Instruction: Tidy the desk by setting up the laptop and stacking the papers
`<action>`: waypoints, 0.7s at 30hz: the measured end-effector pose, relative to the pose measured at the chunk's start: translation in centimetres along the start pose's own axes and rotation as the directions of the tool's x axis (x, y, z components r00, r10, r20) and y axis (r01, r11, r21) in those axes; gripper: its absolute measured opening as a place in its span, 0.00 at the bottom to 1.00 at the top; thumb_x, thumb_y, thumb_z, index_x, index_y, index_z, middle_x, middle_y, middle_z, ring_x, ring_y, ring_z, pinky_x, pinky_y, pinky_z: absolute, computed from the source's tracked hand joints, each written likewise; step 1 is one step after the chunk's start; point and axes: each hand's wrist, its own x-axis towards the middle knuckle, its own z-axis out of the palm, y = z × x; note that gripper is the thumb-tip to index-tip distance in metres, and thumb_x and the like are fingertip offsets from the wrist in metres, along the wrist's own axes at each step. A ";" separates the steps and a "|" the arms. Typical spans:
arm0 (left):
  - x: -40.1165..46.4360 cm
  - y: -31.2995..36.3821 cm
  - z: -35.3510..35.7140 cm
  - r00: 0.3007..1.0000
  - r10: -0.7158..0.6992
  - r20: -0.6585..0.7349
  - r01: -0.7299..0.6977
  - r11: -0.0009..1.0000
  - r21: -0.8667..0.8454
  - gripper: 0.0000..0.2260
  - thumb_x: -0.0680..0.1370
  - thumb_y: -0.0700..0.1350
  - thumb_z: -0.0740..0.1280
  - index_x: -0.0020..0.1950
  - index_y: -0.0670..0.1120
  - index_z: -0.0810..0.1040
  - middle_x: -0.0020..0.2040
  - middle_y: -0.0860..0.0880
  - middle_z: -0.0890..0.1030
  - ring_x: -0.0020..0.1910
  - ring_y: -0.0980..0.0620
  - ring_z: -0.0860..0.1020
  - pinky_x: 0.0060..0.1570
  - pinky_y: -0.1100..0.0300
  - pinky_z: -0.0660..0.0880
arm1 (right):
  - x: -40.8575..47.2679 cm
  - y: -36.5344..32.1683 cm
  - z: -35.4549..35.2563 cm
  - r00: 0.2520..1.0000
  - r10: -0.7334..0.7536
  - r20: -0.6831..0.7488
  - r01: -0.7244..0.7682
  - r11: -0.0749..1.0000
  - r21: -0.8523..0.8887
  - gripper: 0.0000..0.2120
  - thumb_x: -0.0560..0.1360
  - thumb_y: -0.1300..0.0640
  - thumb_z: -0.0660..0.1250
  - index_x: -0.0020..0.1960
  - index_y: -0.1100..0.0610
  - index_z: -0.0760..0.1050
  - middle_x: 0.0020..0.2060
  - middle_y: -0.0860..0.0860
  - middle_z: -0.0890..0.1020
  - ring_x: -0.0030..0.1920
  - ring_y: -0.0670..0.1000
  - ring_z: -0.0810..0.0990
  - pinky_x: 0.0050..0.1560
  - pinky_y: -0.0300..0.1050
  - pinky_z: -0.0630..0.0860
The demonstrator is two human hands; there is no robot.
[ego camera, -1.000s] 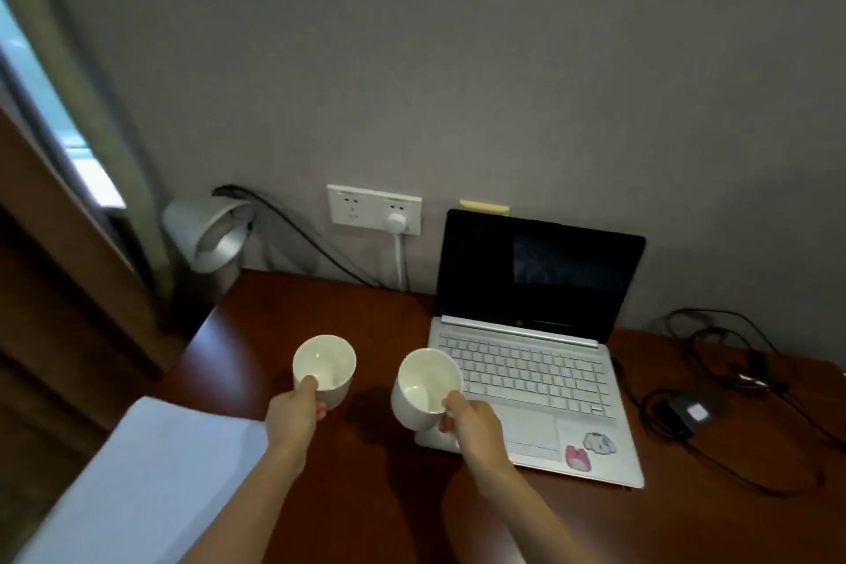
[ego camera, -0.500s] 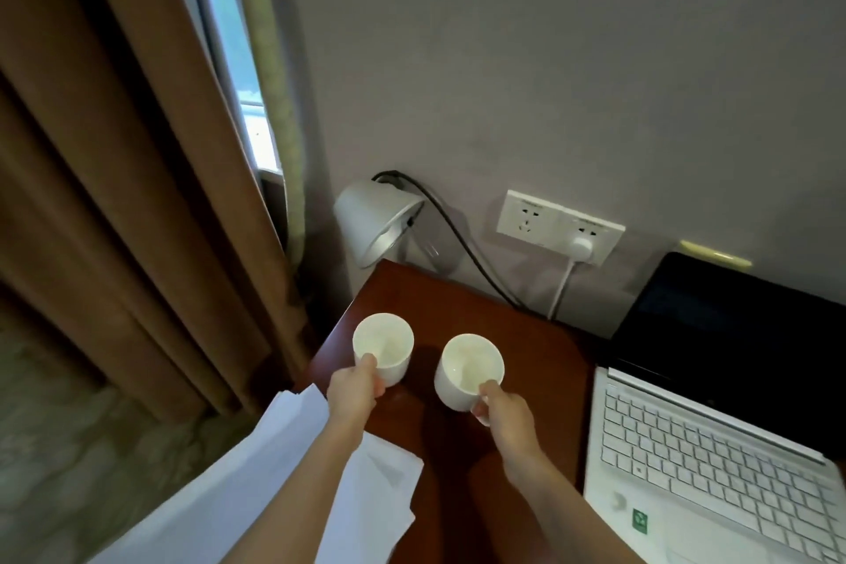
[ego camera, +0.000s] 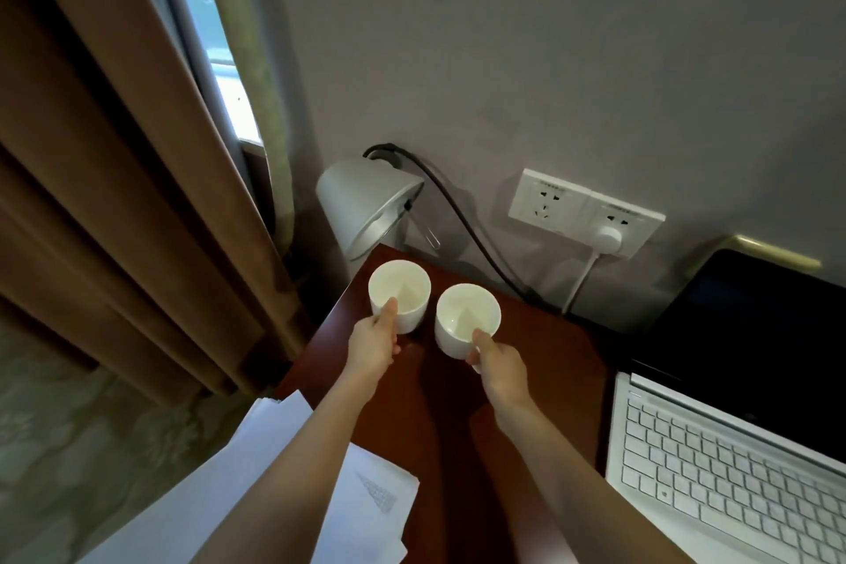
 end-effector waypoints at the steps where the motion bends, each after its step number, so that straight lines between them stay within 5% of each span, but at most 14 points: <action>1: 0.3 0.2 0.2 1.000 0.004 -0.005 -0.004 1.000 0.015 0.24 0.78 0.62 0.57 0.51 0.41 0.77 0.34 0.50 0.74 0.34 0.54 0.74 0.34 0.62 0.70 | 0.3 -0.4 0.2 1.000 0.005 0.005 -0.005 1.000 0.011 0.17 0.80 0.45 0.57 0.50 0.58 0.75 0.47 0.52 0.78 0.48 0.50 0.75 0.48 0.45 0.66; 4: 1.1 1.0 0.5 1.000 0.016 -0.022 -0.015 0.997 0.069 0.30 0.78 0.63 0.57 0.59 0.37 0.75 0.35 0.47 0.76 0.35 0.52 0.76 0.36 0.60 0.72 | 1.2 -1.8 0.7 1.000 0.003 0.026 -0.003 1.000 0.022 0.19 0.80 0.44 0.57 0.46 0.59 0.75 0.51 0.55 0.79 0.51 0.53 0.75 0.50 0.46 0.65; 8: 2.1 2.1 0.7 1.000 0.007 -0.018 -0.005 0.996 0.094 0.31 0.77 0.64 0.56 0.64 0.39 0.74 0.59 0.35 0.78 0.55 0.41 0.78 0.55 0.50 0.75 | 2.3 -2.9 1.1 0.999 -0.007 0.041 0.006 1.000 0.027 0.20 0.80 0.43 0.56 0.39 0.57 0.72 0.51 0.57 0.78 0.50 0.54 0.74 0.50 0.47 0.64; 14: 2.8 3.0 1.0 1.000 -0.011 -0.026 0.014 0.996 0.089 0.30 0.77 0.64 0.56 0.66 0.40 0.72 0.54 0.41 0.79 0.46 0.47 0.77 0.45 0.55 0.73 | 3.0 -3.8 1.9 0.999 0.017 0.046 -0.020 0.998 0.062 0.23 0.79 0.42 0.57 0.34 0.57 0.71 0.41 0.52 0.77 0.44 0.51 0.73 0.51 0.47 0.63; 18: 2.2 3.3 1.0 0.999 -0.011 -0.033 0.013 0.998 0.054 0.25 0.78 0.62 0.57 0.58 0.41 0.75 0.40 0.47 0.77 0.37 0.52 0.75 0.34 0.61 0.72 | 2.5 -3.8 2.0 1.000 0.009 0.013 -0.010 0.995 0.096 0.19 0.78 0.42 0.60 0.42 0.58 0.73 0.41 0.51 0.77 0.42 0.50 0.73 0.49 0.46 0.65; 21: 1.0 2.9 0.4 0.996 0.068 -0.064 -0.065 0.997 0.051 0.20 0.80 0.57 0.58 0.61 0.43 0.73 0.41 0.51 0.77 0.40 0.54 0.77 0.35 0.62 0.72 | 1.0 -3.5 1.7 0.996 -0.079 -0.035 0.081 0.993 0.087 0.20 0.77 0.43 0.63 0.47 0.62 0.77 0.38 0.53 0.77 0.42 0.53 0.75 0.46 0.45 0.67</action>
